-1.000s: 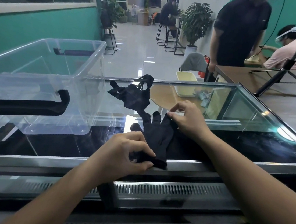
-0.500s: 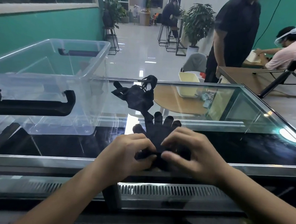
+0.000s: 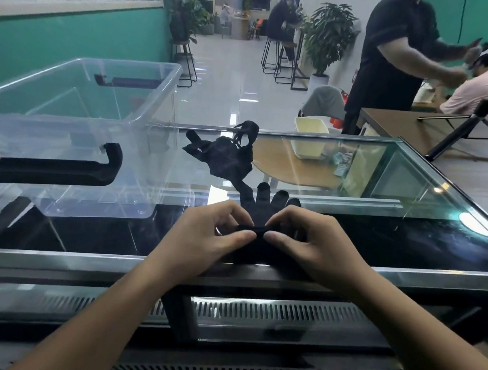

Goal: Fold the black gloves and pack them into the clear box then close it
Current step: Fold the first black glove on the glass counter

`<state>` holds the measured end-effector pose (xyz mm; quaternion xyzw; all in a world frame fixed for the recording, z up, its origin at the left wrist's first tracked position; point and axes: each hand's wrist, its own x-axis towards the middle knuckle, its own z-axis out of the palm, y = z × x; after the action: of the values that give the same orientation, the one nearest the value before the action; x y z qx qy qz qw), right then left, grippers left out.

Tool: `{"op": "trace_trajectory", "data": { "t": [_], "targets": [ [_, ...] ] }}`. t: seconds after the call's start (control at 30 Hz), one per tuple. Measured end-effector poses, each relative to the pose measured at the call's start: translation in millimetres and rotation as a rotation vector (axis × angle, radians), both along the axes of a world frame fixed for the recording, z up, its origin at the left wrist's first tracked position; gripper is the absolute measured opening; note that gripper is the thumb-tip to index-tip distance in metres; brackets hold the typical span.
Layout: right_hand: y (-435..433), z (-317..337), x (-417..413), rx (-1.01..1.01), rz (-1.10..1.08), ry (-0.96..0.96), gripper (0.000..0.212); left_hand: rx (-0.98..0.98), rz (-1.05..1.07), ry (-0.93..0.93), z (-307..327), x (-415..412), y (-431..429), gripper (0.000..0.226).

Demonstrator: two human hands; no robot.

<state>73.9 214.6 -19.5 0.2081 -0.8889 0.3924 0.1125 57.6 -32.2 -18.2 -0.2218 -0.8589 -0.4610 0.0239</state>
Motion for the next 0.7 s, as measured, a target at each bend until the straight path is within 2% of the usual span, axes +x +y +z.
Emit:
{"op": "trace_trajectory", "data": {
  "t": [0.13, 0.27, 0.47, 0.53, 0.63, 0.7],
  "targets": [
    [-3, 0, -3, 0.005, -0.044, -0.046, 0.006, -0.004, 0.072, 0.04, -2, -2, 2, 0.012],
    [-5, -2, 0, 0.096, -0.111, -0.009, 0.008, -0.041, 0.147, 0.135, -8, -4, 6, 0.017],
    [-6, -7, 2, 0.113, -0.085, 0.171, 0.012, -0.132, 0.035, 0.404, -11, 3, 7, 0.014],
    [-6, -11, 3, 0.188, -0.057, 0.268, 0.01, -0.192, -0.001, 0.469, -14, 5, 7, 0.014],
    [-6, -17, 5, 0.293, -0.034, 0.383, 0.008, -0.244, -0.018, 0.468, -15, 9, 7, 0.022],
    [-6, -16, 8, 0.307, -0.015, 0.381, 0.01, -0.256, -0.027, 0.419, -14, 9, 5, 0.028]
  ]
}}
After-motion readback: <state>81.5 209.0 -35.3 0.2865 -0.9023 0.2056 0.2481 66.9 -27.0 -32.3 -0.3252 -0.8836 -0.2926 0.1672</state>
